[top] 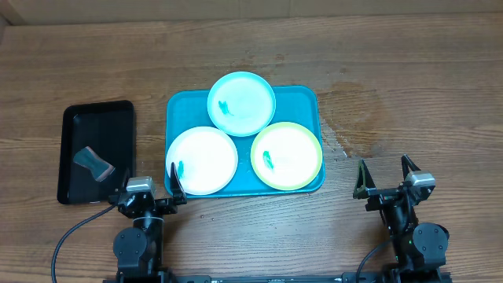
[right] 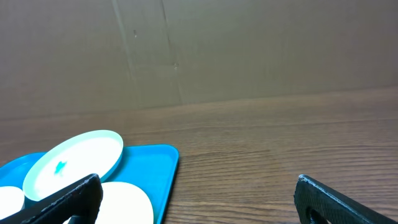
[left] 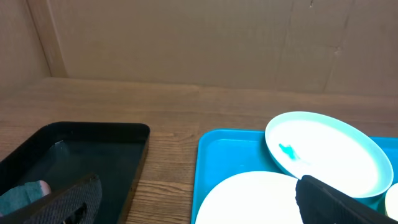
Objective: Clean dirty plates on tray and stack at the side
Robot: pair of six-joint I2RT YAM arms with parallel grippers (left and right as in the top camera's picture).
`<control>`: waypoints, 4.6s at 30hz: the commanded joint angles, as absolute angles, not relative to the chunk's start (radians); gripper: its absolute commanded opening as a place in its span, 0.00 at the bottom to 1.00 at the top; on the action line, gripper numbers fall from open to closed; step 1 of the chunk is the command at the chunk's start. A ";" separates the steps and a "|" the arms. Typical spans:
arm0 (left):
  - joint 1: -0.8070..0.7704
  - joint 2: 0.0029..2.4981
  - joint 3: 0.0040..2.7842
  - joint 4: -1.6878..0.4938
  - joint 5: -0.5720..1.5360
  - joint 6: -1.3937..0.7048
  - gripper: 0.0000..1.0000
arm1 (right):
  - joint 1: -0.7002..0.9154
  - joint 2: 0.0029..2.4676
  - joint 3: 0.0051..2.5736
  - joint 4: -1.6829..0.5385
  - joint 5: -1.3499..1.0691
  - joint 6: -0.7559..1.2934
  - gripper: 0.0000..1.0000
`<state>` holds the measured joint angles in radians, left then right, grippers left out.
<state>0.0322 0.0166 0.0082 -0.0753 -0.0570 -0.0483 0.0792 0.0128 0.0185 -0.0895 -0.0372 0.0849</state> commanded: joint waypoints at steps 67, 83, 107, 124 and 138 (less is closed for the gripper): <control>0.349 1.237 1.285 -0.823 -0.239 -0.451 1.00 | 0.076 0.003 0.008 -0.081 -0.038 0.081 1.00; 0.574 1.723 1.284 -0.833 -0.028 -0.367 1.00 | 0.076 0.003 0.008 -0.081 -0.038 0.081 1.00; 0.573 1.975 1.284 -0.838 0.016 -0.283 0.38 | 0.076 0.003 0.008 -0.082 -0.038 0.081 1.00; 0.574 1.975 1.283 -0.656 -0.074 -0.283 1.00 | 0.076 0.003 0.008 -0.081 -0.038 0.081 1.00; 0.574 1.975 1.283 -0.628 -0.085 -0.284 0.04 | 0.076 0.003 0.008 -0.081 -0.038 0.081 1.00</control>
